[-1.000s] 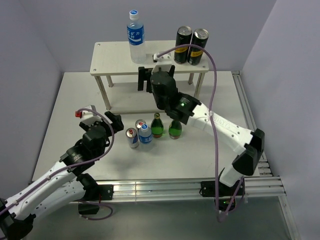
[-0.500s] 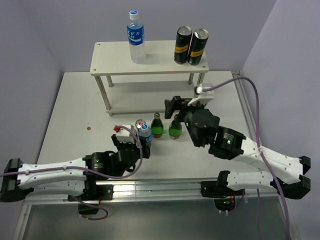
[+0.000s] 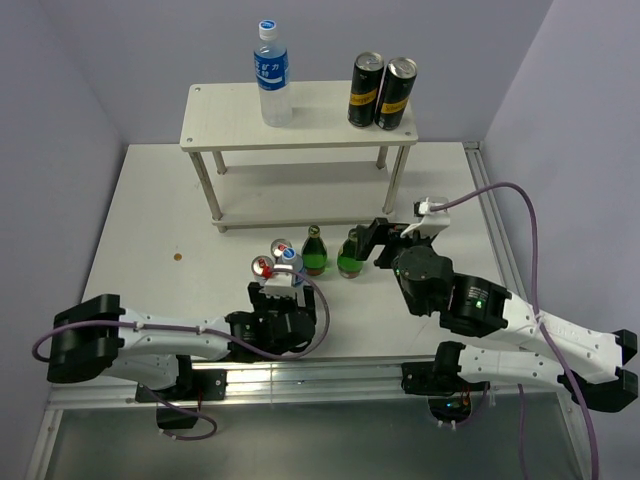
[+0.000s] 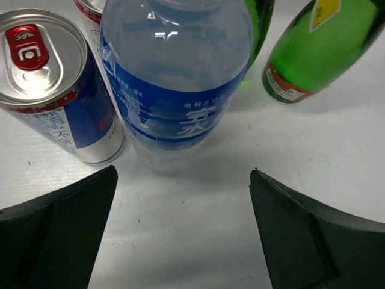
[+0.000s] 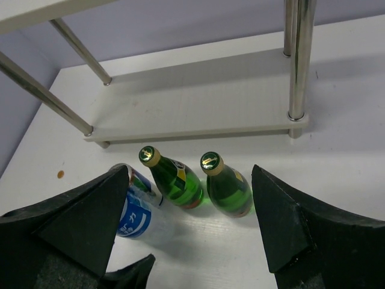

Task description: Place and organize the beverage onto the shelf

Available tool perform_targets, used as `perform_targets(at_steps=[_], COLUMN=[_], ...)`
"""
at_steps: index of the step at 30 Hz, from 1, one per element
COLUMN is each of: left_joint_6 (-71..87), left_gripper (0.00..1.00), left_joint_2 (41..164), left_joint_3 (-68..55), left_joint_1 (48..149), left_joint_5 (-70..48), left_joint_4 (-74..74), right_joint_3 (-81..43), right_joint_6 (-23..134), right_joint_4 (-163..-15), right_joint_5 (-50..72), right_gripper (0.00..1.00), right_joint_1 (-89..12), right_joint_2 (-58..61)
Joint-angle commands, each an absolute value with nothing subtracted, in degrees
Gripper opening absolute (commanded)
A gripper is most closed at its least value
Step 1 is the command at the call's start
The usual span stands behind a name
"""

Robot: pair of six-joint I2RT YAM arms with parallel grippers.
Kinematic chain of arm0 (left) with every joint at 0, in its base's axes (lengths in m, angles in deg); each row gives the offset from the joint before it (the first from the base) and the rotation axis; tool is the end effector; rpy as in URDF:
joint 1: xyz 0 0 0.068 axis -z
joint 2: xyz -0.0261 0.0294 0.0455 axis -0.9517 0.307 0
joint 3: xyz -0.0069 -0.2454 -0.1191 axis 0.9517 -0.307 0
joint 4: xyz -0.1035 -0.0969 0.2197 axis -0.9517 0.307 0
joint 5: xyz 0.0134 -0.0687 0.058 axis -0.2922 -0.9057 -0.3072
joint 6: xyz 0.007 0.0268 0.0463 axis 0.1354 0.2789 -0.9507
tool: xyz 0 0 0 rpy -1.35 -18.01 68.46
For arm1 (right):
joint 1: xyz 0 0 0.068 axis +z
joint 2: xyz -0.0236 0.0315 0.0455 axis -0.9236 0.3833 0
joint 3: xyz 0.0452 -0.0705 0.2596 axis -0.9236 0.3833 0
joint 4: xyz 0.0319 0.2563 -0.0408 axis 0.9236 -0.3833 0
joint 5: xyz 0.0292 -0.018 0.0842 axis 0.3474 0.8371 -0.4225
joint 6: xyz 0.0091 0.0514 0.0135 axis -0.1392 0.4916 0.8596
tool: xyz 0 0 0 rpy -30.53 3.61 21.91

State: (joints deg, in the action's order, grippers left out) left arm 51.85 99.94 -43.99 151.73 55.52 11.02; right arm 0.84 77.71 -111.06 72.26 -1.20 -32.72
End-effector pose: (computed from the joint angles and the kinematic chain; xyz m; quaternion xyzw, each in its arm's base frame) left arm 0.0723 -0.2268 0.1936 -0.0023 0.8330 -0.1229 0.5394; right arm 0.0926 0.1392 0.3796 0.0387 0.7555 0.1645 0.6330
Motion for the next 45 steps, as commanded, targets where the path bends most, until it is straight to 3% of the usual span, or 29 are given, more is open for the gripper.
perform_targets(at_steps=[1, 13, 16, 18, 19, 23, 29, 33, 37, 40, 45], left_joint_6=[49.7, 39.1, 37.0, 36.3, 36.2, 37.6, 43.4, 45.2, 40.7, 33.5, 13.3], left_gripper=[0.99, 0.97, 0.9, 0.67, 0.4, 0.01, 0.0, 0.0, 0.0, 0.0, 0.0], left_joint_2=[103.8, 112.6, 114.4, 115.7, 116.0, 115.6, 107.7, 100.6, 93.8, 91.9, 90.8], left_joint_3=[-44.7, -44.8, -44.7, -44.1, -43.7, -42.7, -39.3, -30.7, -21.5, -12.7, 0.2], left_joint_1=[149.6, 139.3, 137.6, 136.6, 136.4, 136.2, 139.1, 141.8, 141.7, 140.5, 129.0], left_joint_5=[56.5, 51.1, 50.3, 49.8, 49.6, 49.8, 53.6, 53.8, 54.0, 57.5, 49.4], left_joint_4=[2.8, -14.6, -17.6, -18.0, -17.7, -14.9, 0.4, 18.7, 27.0, 27.7, 16.8], right_joint_3=[2.1, 6.1, 6.5, 7.0, 7.2, 7.9, 9.1, 9.3, 9.9, 10.4, 10.5], right_joint_6=[79.5, 80.2, 80.4, 80.5, 80.6, 81.0, 81.7, 81.8, 81.7, 81.7, 82.0], right_joint_4=[-111.2, -111.1, -111.4, -111.5, -111.5, -111.6, -111.1, -110.8, -109.9, -109.1, -108.8], right_joint_5=[73.9, 74.0, 74.0, 74.0, 73.9, 74.2, 74.0, 74.3, 74.0, 73.9, 73.6], right_gripper=[0.89, 0.9, 0.9, 0.9, 0.9, 0.9, 0.9, 0.89, 0.89, 0.89, 0.88], right_joint_1=[-0.8, -0.8, -0.8, -0.8, -0.8, -0.8, -0.8, -0.8, -0.8, -0.8, -0.8], right_joint_2=[-33.7, -34.7, -34.8, -34.8, -34.9, -35.0, -34.7, -34.3, -34.4, -34.0, -33.3])
